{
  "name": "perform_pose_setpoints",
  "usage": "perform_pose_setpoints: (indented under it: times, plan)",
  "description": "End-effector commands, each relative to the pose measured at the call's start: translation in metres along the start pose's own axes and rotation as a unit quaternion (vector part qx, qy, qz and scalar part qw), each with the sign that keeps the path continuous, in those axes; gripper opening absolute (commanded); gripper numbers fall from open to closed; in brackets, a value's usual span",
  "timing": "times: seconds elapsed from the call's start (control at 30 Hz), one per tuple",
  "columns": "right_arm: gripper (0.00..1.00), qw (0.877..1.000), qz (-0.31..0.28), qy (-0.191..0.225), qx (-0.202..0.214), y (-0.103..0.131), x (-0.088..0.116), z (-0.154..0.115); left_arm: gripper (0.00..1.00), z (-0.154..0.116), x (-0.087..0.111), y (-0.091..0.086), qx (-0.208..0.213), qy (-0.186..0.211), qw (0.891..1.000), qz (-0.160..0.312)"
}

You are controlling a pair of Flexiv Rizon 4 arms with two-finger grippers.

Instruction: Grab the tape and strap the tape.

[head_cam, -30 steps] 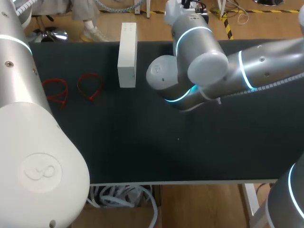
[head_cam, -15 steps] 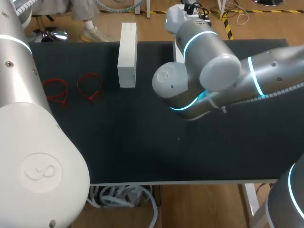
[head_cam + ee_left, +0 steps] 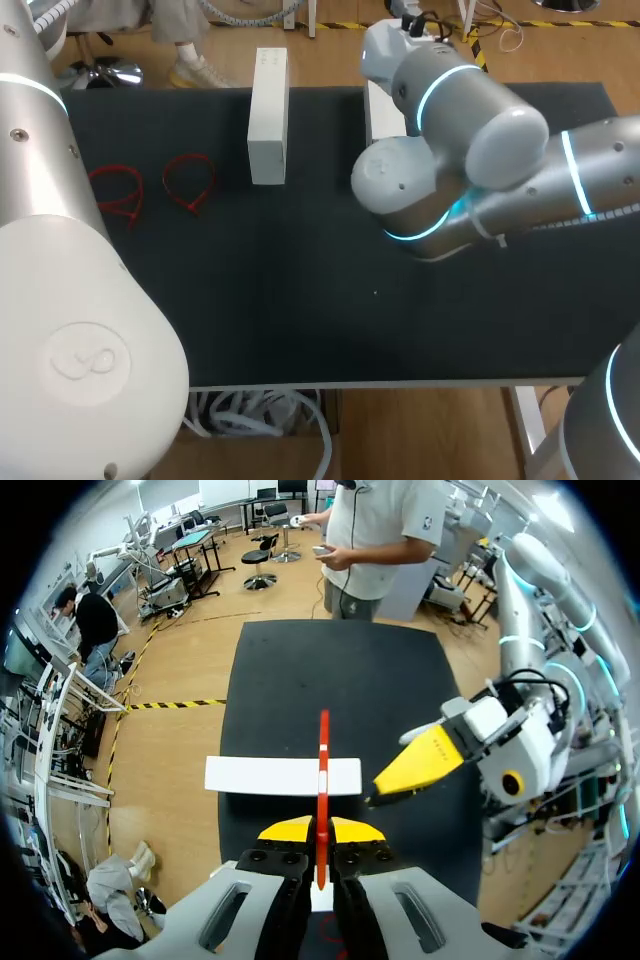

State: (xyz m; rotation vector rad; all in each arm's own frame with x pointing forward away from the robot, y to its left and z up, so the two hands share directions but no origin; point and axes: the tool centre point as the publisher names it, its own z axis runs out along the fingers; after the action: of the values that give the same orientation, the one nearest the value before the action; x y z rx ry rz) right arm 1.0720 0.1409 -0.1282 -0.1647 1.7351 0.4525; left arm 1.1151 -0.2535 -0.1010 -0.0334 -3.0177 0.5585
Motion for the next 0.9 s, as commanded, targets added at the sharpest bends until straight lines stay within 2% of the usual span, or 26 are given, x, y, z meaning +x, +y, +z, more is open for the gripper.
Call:
perform_pose_setpoints:
  times: [0.03,0.33,0.4,0.57,0.67,0.77,0.8,0.9]
  plan:
    - [1.0,0.999,-0.001,0.039,-0.024,-0.005,-0.007,-0.008,0.0,-0.001,-0.001,-0.001,-0.002,0.001,1.0,0.0]
    - [1.0,0.999,-0.001,0.039,-0.024,-0.005,-0.007,-0.008,0.0,-0.001,-0.001,-0.001,-0.002,0.001,1.0,0.0]
    - [1.0,0.999,-0.001,0.039,-0.024,-0.005,-0.007,-0.008,0.0,-0.003,0.001,0.005,-0.003,-0.004,1.0,-0.02]
    - [1.0,0.999,-0.001,0.039,-0.024,-0.005,-0.007,-0.008,0.0,-0.017,0.013,0.043,-0.015,-0.031,0.992,-0.12]
    - [1.0,0.999,-0.001,0.039,-0.024,-0.005,-0.007,-0.008,0.0,-0.029,0.025,0.072,-0.032,-0.045,0.984,-0.168]
    - [1.0,0.999,-0.001,0.039,-0.024,-0.005,-0.007,-0.008,0.0,-0.044,0.039,0.099,-0.026,-0.066,0.974,-0.215]
    - [1.0,0.999,-0.001,0.039,-0.024,-0.005,-0.007,-0.008,0.0,-0.052,0.05,0.112,-0.04,-0.074,0.967,-0.241]
    - [1.0,0.999,-0.001,0.039,-0.024,-0.005,-0.007,-0.008,0.0,-0.065,0.079,0.149,-0.04,-0.092,0.945,-0.31]
